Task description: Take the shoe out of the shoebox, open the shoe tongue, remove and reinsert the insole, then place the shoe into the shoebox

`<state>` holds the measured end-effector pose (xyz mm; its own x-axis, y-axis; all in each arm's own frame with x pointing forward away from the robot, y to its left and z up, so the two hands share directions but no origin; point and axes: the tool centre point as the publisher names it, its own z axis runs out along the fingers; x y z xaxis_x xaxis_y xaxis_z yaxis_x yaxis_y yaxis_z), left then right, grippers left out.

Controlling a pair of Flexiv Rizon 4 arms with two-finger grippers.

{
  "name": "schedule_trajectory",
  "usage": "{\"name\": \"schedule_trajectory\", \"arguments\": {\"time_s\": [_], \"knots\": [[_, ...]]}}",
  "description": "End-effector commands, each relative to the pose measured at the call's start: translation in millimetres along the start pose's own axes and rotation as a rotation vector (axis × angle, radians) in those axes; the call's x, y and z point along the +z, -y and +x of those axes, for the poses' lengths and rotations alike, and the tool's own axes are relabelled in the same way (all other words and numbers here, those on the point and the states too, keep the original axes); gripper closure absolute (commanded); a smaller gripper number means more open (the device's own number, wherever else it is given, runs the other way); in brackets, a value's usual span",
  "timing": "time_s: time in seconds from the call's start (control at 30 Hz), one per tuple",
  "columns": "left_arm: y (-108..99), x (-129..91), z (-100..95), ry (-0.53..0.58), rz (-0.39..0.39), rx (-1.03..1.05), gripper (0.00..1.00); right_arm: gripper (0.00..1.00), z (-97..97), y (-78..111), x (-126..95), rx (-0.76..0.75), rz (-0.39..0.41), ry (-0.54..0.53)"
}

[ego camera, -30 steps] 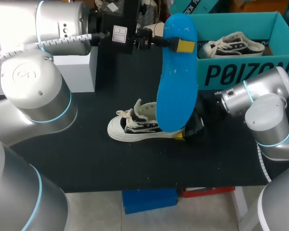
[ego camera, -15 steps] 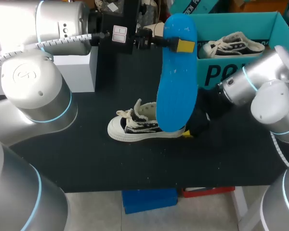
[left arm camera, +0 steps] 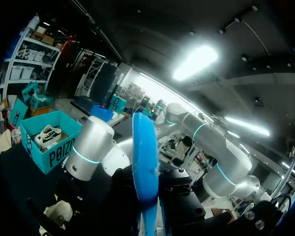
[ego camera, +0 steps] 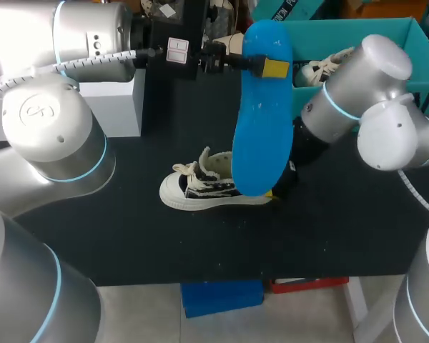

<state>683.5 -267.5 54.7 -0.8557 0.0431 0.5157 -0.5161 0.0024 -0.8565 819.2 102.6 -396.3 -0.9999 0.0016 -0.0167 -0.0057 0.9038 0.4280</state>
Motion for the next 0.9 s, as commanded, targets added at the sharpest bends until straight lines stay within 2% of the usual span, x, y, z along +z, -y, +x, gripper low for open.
{"name": "schedule_trajectory", "arguments": {"time_s": [0.03,0.13,0.37,0.67,0.9], "knots": [[-0.3,0.2,1.2,0.005,-0.001,-0.001,1.00,0.00,-0.1,-12.6,6.2,0.006,0.401,0.026],[-0.3,0.2,1.2,0.005,-0.001,-0.001,1.00,0.00,-1.6,-19.7,9.5,-0.002,0.444,0.033],[-0.3,0.2,1.2,0.005,-0.001,-0.001,1.00,0.00,-5.5,-23.1,16.3,-0.015,0.456,0.036],[-0.3,0.2,1.2,0.005,-0.001,-0.001,1.00,0.00,-10.7,-21.8,21.7,-0.020,0.461,0.037],[-0.3,0.2,1.2,0.005,-0.001,-0.001,1.00,0.00,-12.4,-21.6,26.8,-0.024,0.432,0.035]]}}
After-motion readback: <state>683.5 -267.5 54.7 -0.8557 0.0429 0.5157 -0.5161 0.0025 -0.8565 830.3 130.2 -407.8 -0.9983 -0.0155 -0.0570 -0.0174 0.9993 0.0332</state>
